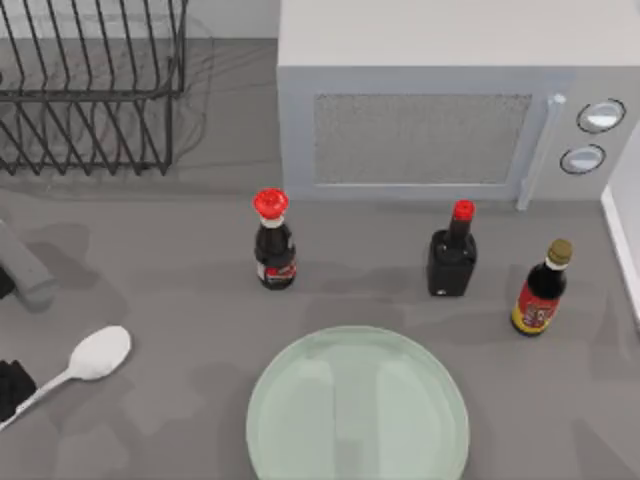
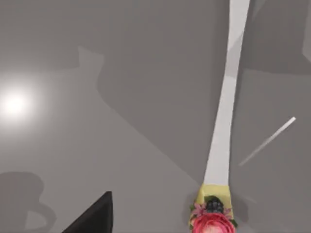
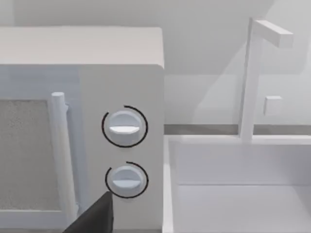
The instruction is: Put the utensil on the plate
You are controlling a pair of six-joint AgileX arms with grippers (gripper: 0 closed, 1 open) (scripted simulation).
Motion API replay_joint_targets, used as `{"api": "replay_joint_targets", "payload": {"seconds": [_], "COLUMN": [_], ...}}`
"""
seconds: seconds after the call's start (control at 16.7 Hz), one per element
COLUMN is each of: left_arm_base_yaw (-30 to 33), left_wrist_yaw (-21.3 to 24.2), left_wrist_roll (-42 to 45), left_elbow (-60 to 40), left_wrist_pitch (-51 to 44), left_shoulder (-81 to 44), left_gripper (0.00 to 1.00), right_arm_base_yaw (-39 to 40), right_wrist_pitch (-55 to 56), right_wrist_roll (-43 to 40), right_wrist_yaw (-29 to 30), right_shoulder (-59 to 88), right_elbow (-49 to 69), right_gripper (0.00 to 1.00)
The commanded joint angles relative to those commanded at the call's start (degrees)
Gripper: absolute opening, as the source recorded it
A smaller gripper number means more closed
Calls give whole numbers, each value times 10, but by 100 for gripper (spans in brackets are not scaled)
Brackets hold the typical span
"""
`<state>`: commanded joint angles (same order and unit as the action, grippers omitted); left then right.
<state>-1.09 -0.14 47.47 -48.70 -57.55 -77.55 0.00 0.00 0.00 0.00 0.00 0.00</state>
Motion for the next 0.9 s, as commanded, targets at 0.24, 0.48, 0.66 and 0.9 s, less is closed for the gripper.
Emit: {"api": "replay_joint_targets", "payload": {"seconds": [0.24, 0.48, 0.66, 0.9], "left_arm_base_yaw": [-1, 1, 0, -2], "left_wrist_yaw": [-1, -1, -1, -1], "left_wrist_roll": [25, 25, 25, 27], "left_elbow": [-29, -27, -14, 41], "left_wrist_pitch": [-28, -27, -5, 105], "left_shoulder": [-39, -37, -48, -98], "left_gripper": [100, 100, 100, 100], "right_arm_base_yaw": [0, 0, 0, 0], "right_wrist_pitch": [0, 0, 0, 0], "right_wrist_roll": [0, 0, 0, 0], "right_wrist_yaw": [0, 0, 0, 0], "right_shoulder": [0, 0, 0, 0], "right_elbow": [0, 0, 0, 0], "right_gripper": [100, 100, 100, 100]}}
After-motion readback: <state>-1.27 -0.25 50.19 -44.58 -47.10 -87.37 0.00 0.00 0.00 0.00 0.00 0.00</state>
